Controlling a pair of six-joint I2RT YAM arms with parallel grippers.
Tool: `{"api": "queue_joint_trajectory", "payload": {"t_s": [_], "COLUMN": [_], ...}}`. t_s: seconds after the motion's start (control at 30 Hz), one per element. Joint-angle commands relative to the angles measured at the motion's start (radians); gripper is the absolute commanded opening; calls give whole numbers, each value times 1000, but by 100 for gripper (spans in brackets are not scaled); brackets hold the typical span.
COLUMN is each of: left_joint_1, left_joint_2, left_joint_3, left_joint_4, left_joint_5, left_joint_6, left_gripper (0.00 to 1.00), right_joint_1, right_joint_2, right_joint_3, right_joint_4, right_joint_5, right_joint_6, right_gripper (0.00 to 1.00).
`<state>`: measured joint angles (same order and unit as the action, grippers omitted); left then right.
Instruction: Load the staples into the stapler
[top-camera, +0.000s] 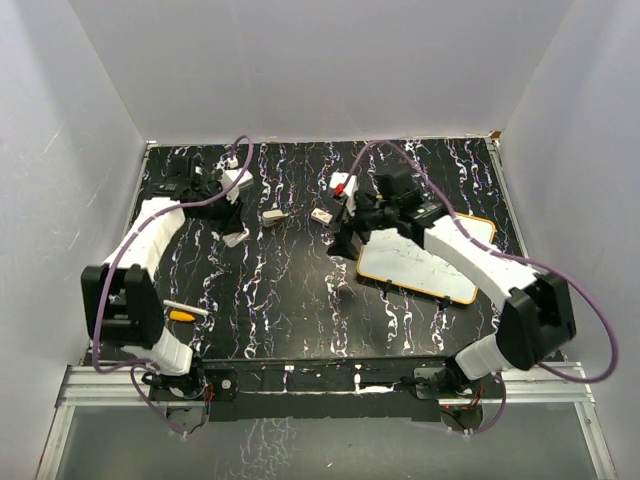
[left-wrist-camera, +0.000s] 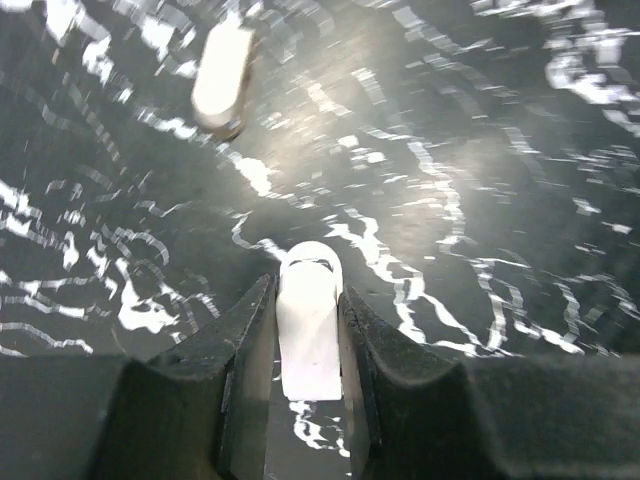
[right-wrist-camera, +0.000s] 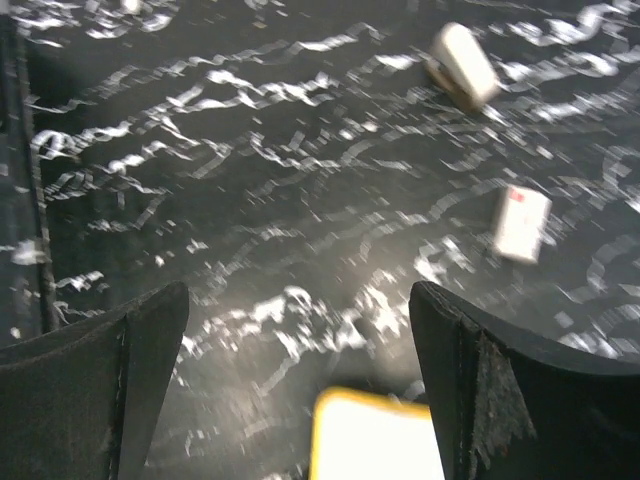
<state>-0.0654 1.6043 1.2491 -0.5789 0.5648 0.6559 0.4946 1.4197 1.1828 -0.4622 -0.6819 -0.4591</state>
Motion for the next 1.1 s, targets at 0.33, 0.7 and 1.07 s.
{"api": "queue_joint_trajectory", "payload": {"t_s": [0.33,0.7,1.07], "left_joint_1": [-211,-290,-298], "left_joint_2": [-299,-281,-286], "left_joint_3": [-20,-74,-89], "left_joint_4": [-187,-120,-94], "left_joint_5": [438,415,428], "left_joint_6": [168,155,142], "left_gripper": [0,0,0], "right_joint_1": [164,167,169], "right_joint_2": [278,281,282], "right_joint_3": [-27,-54,-84], "right_joint_4": [657,722,740], "right_joint_5": [-263,-343,-370], "right_joint_6": [335,390,391], "right_gripper": [94,79,28]}}
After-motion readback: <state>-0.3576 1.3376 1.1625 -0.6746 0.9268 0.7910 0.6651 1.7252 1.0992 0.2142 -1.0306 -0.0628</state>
